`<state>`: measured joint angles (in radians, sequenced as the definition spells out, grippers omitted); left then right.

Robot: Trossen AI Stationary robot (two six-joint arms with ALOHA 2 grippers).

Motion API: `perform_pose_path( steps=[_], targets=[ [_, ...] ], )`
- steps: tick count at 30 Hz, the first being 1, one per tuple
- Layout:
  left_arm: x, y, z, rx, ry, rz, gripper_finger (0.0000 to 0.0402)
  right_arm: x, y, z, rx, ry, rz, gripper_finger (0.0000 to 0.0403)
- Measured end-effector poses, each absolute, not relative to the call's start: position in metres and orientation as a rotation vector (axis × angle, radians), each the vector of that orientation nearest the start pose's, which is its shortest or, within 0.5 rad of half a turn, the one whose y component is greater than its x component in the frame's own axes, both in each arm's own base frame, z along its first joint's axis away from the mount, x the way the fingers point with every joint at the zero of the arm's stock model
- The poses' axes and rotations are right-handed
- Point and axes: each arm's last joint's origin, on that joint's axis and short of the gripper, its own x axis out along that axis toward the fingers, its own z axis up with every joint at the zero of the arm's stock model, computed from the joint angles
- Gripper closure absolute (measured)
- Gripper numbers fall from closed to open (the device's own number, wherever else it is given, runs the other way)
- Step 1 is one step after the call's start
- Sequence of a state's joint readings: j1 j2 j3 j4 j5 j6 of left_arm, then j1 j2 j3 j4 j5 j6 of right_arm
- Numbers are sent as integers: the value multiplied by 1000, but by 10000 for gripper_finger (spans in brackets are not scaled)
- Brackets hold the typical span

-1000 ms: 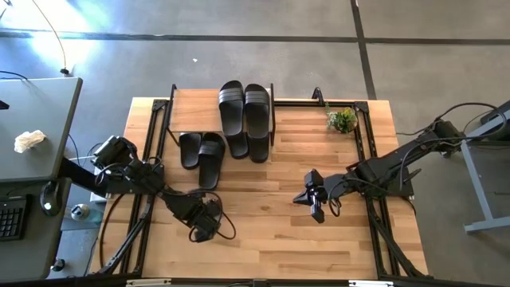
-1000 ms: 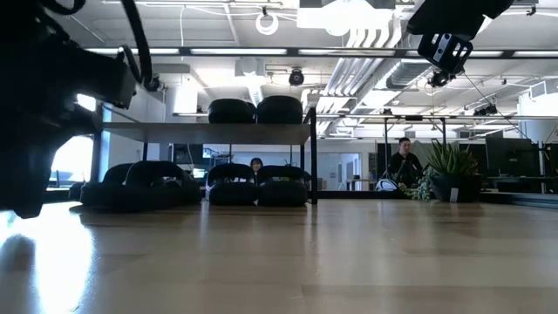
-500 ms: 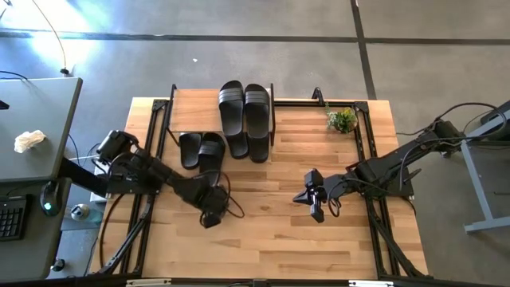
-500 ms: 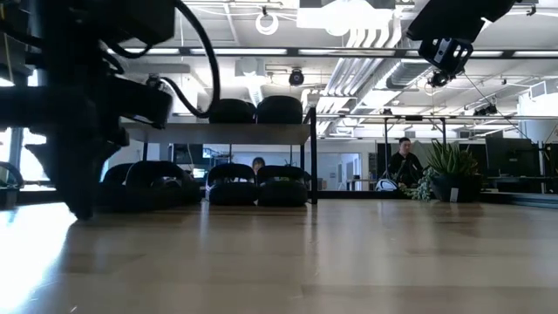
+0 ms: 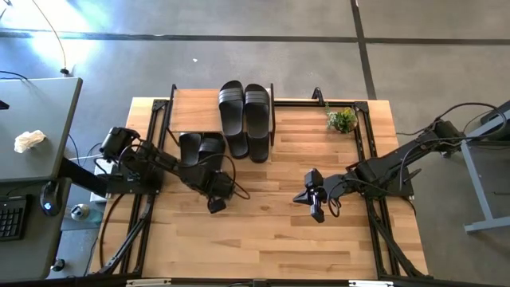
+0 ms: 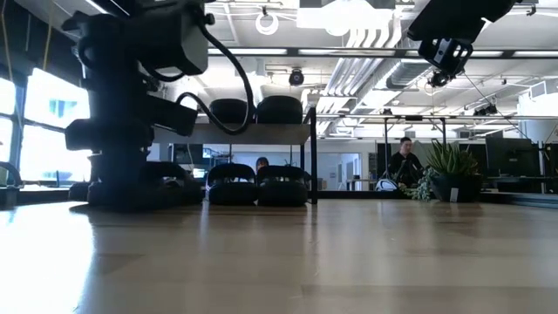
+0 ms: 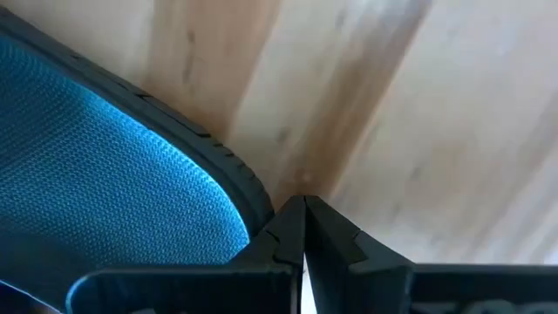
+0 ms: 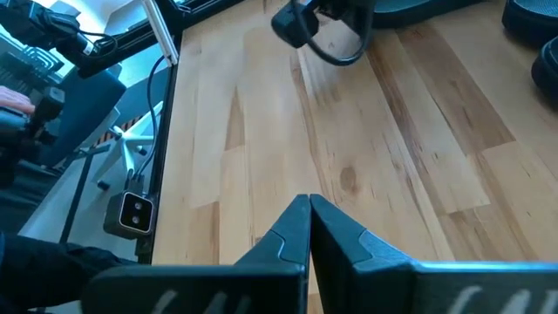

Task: Pick and place slides into the shelf
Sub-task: Put the black slipper under the shelf

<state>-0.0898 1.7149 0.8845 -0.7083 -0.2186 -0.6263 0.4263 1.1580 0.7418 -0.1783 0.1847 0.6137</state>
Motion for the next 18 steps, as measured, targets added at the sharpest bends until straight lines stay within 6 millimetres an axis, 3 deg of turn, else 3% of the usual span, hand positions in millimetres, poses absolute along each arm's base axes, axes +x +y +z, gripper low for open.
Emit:
perform_pose_path(
  steps=[18],
  targets=[
    [267,27,128,-209,1473,584,401,223,95,247,411,614,54,403]
  ],
)
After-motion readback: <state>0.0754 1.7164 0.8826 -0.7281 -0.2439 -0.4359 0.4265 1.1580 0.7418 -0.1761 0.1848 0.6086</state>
